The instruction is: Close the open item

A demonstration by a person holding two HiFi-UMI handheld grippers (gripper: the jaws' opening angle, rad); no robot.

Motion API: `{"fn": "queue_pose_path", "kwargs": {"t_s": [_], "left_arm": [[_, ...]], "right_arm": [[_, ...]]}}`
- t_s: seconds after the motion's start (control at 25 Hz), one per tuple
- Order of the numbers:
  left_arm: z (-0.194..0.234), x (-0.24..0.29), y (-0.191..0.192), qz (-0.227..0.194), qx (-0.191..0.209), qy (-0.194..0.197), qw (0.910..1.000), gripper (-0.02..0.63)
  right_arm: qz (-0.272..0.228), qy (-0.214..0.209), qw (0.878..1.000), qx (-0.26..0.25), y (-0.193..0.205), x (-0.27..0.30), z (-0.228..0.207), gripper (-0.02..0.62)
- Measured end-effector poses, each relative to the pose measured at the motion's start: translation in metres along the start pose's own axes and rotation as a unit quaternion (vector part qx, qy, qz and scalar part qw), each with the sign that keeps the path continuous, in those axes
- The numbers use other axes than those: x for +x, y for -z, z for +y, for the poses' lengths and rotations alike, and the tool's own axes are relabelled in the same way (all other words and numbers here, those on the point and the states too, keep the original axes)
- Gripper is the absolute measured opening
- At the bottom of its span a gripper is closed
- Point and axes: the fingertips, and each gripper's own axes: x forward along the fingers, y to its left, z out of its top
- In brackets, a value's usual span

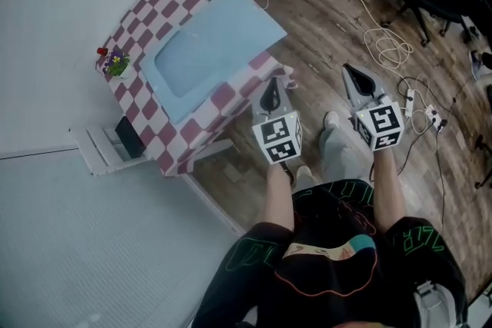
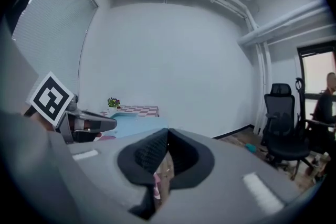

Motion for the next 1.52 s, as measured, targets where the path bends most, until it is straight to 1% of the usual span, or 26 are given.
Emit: {"fn": "queue_pose_path", "kwargs": {"t_s": [0.36, 0.52, 0.64, 0.84, 1.04, 1.28, 1.52], "left_arm": [[-0.023, 0.082, 0.015, 0.052, 0.007, -0.024, 0.9983, 0.004], [-0.035, 0.108, 0.024, 0.073, 0.010, -0.034, 0.9967, 0.004], [-0.038, 0.122, 0.026, 0.082, 0.013, -0.042, 0.9957, 0.003], [-0.016, 0.129, 0.024, 0.088, -0.001, -0.084, 0.9926, 0.003], [0.003, 0.124, 0.032, 0.098, -0.021, -0.119, 0.9879, 0.003], [0.020, 0.129, 0.045, 0.108, -0.030, -0.123, 0.9860, 0.003], [0.045, 0.140, 0.049, 0.112, -0.038, -0.120, 0.9857, 0.003]], "right_arm": [[0.035, -0.028, 0.998, 0.034, 0.024, 0.061, -0.066, 0.002], [0.050, -0.040, 0.997, 0.049, 0.038, 0.079, -0.090, 0.002], [0.057, -0.054, 0.995, 0.061, 0.044, 0.094, -0.100, 0.002], [0.060, -0.093, 0.991, 0.068, 0.044, 0.120, -0.096, 0.002], [0.076, -0.134, 0.986, 0.067, 0.051, 0.139, -0.072, 0.002], [0.090, -0.159, 0.981, 0.064, 0.056, 0.171, -0.045, 0.002], [0.108, -0.161, 0.979, 0.068, 0.063, 0.200, -0.024, 0.002]]}}
